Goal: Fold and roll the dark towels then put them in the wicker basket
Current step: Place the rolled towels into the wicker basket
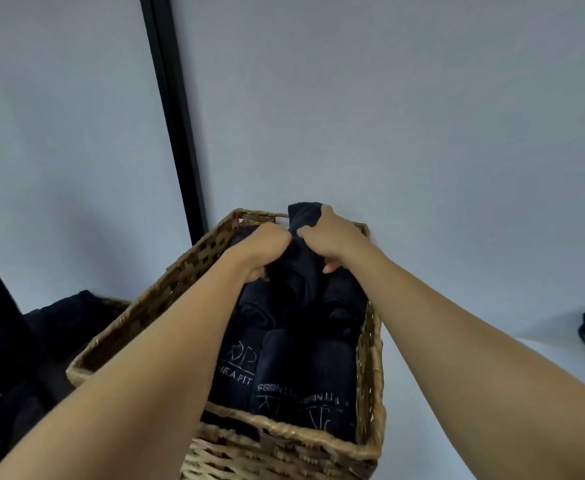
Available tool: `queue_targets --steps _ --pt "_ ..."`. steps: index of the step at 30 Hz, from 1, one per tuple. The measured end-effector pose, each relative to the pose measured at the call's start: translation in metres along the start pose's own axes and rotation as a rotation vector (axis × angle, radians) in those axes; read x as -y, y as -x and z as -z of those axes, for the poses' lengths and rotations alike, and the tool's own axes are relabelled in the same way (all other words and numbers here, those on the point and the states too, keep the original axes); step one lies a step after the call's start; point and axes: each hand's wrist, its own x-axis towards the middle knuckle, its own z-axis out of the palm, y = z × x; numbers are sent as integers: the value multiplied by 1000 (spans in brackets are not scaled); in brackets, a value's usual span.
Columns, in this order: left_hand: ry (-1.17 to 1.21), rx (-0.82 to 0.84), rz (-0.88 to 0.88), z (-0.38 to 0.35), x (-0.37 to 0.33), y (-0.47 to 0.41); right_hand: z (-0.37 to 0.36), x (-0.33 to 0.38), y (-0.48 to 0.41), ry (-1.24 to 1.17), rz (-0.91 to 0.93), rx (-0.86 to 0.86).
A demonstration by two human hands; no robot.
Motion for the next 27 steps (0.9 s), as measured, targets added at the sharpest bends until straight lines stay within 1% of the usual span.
queue_targets --steps 2,5,7,8,10,13,14,16,20,24,26,27 --pt "-36 16 -12 -3 7 -7 -5 -5 -6 123 27 -28" --pt "-99 30 -31 -5 10 -16 -7 -8 -12 362 80 -151" --pt "-200 32 -52 -6 13 -20 -6 -5 -14 513 162 -241" --pt "-284 18 -76 -7 14 -22 -7 -3 -16 576 228 -258" --pt "-510 -69 -159 -13 17 -24 -10 -3 -23 688 350 -225" --pt "-814 -259 -253 -21 16 -15 -14 -7 -33 763 384 -133" --pt "-871 -282 -283 -23 15 -11 -16 -8 -34 791 394 -120" --pt "-882 -239 -299 -23 14 -6 -19 -10 -38 820 407 -99" --pt "-773 -126 -225 -17 17 -4 -25 -13 -48 794 377 -63" --pt "-825 -55 -193 -17 25 -15 -30 -14 -54 840 388 9" --pt "-822 -40 -165 -17 28 -18 -30 -15 -57 804 369 22" --pt "-814 -43 -153 -17 29 -18 -28 -16 -56 745 369 10"
